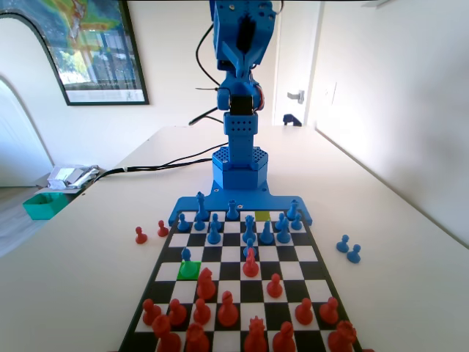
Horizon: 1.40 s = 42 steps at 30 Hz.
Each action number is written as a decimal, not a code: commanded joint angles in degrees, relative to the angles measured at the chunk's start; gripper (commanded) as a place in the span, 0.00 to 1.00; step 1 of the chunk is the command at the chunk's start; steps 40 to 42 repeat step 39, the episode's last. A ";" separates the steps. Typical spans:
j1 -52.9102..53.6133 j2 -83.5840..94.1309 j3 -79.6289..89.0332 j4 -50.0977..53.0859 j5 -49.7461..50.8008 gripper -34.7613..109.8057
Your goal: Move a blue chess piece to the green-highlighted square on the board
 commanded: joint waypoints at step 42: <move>1.67 8.26 4.04 -5.54 1.23 0.25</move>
